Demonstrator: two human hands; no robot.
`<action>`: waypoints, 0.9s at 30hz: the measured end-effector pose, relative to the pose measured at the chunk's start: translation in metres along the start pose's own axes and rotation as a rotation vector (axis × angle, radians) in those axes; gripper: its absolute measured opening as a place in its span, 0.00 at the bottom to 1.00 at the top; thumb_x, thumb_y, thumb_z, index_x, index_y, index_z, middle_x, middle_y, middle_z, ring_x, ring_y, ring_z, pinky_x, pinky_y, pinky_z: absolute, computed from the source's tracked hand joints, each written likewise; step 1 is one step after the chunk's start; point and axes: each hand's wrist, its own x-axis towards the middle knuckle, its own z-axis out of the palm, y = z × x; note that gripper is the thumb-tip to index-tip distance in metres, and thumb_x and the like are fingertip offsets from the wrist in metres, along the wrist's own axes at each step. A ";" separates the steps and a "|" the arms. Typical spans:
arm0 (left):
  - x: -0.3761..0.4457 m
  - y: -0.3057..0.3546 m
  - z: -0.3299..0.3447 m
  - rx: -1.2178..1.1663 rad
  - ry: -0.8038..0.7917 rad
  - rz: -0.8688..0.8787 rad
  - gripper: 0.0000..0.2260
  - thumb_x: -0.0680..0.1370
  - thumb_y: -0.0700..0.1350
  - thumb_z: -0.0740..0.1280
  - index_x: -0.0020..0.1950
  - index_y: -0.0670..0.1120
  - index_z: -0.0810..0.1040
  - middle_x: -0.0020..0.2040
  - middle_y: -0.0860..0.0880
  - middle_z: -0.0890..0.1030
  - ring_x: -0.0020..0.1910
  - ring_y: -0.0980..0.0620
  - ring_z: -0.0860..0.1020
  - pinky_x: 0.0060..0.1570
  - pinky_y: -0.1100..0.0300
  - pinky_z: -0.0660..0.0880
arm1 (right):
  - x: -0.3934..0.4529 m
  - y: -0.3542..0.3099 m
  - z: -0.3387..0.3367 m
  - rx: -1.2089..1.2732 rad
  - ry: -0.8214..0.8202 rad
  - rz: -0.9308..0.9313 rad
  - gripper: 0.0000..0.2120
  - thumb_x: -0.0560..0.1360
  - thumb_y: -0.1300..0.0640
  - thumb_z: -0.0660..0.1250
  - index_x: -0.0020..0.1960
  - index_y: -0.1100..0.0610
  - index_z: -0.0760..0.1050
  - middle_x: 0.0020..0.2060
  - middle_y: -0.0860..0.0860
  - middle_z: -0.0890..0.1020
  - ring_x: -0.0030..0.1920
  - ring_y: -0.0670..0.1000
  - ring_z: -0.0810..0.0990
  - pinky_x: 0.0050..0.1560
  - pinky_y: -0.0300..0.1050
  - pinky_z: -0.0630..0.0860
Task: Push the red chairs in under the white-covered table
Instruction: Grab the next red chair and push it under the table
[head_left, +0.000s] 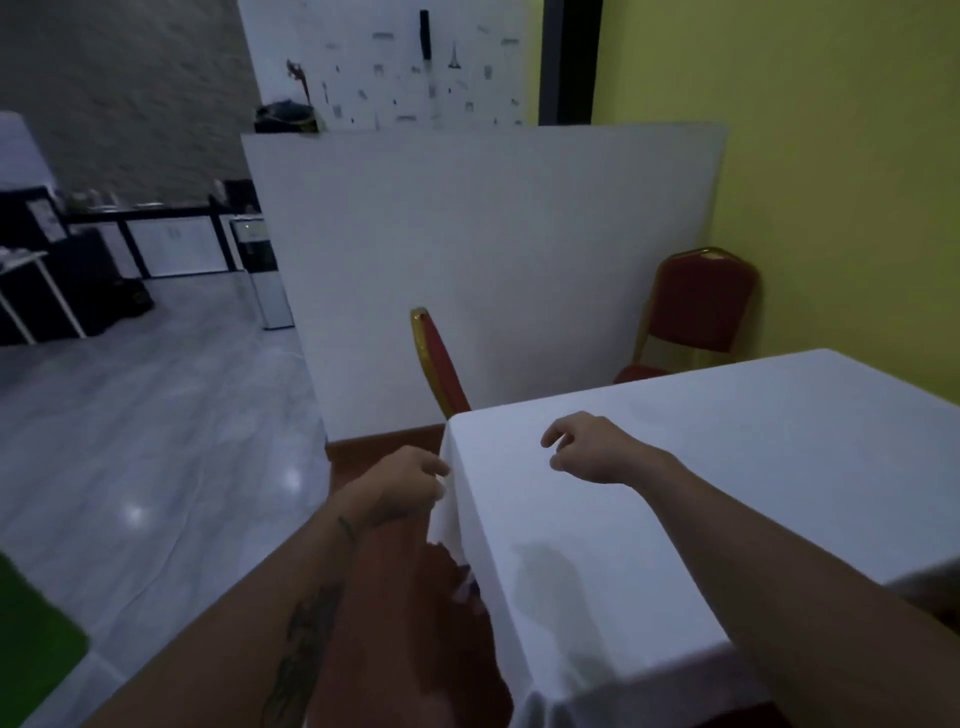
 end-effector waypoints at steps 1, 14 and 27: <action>0.008 -0.005 -0.017 0.009 0.020 0.012 0.20 0.76 0.37 0.68 0.69 0.42 0.78 0.64 0.45 0.80 0.58 0.49 0.80 0.54 0.58 0.77 | 0.018 -0.014 0.002 -0.002 0.012 -0.003 0.16 0.74 0.60 0.66 0.60 0.51 0.79 0.60 0.53 0.79 0.53 0.52 0.79 0.45 0.43 0.76; 0.216 -0.048 -0.163 0.131 0.033 0.120 0.18 0.79 0.40 0.62 0.68 0.48 0.79 0.61 0.46 0.82 0.57 0.48 0.80 0.54 0.59 0.78 | 0.293 -0.100 0.048 0.063 0.018 -0.003 0.17 0.77 0.63 0.65 0.65 0.59 0.77 0.58 0.55 0.80 0.52 0.53 0.79 0.53 0.49 0.78; 0.481 -0.091 -0.277 0.288 -0.110 0.252 0.21 0.78 0.39 0.61 0.71 0.49 0.77 0.64 0.48 0.81 0.61 0.49 0.78 0.57 0.62 0.74 | 0.506 -0.143 0.066 0.106 -0.078 0.250 0.26 0.75 0.58 0.70 0.72 0.58 0.71 0.63 0.56 0.77 0.48 0.47 0.78 0.41 0.38 0.77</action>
